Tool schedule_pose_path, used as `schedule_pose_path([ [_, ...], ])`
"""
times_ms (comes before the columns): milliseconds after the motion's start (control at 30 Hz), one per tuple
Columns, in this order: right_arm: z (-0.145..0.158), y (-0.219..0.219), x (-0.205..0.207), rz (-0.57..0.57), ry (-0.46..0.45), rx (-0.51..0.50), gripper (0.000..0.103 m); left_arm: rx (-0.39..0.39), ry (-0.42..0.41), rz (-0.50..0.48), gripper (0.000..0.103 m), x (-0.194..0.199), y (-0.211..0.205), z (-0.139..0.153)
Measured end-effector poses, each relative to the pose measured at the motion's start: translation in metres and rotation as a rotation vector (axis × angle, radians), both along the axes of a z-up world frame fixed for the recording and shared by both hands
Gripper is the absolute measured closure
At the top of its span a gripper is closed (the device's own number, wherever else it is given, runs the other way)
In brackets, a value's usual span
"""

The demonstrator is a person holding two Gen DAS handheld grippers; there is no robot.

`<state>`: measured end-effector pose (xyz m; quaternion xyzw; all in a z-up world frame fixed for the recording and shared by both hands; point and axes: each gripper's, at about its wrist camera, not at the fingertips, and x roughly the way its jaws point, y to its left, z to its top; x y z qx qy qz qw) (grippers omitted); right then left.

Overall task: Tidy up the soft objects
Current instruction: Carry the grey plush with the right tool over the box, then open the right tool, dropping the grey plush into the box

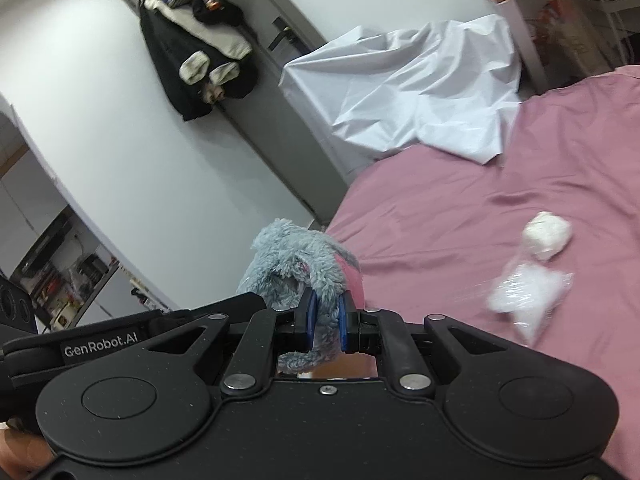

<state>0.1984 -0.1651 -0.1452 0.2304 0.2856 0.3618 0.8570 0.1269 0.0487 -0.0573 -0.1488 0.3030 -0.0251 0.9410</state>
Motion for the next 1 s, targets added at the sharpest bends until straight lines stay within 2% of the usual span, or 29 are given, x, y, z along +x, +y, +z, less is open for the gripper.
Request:
schedule_pose_path([
  [433, -0.001, 0.057, -0.007, 0.068, 0.008, -0.027, 0.091, -0.059, -0.014, 0.114, 0.087, -0.024, 0.056, -0.011],
  [900, -0.014, 0.104, -0.019, 0.159, 0.043, -0.107, 0.09, -0.115, 0.047, 0.224, 0.086, -0.037, 0.103, -0.033],
  [1000, -0.016, 0.108, -0.02, 0.173, 0.05, -0.12, 0.086, -0.131, 0.065, 0.243, 0.086, -0.04, 0.109, -0.037],
])
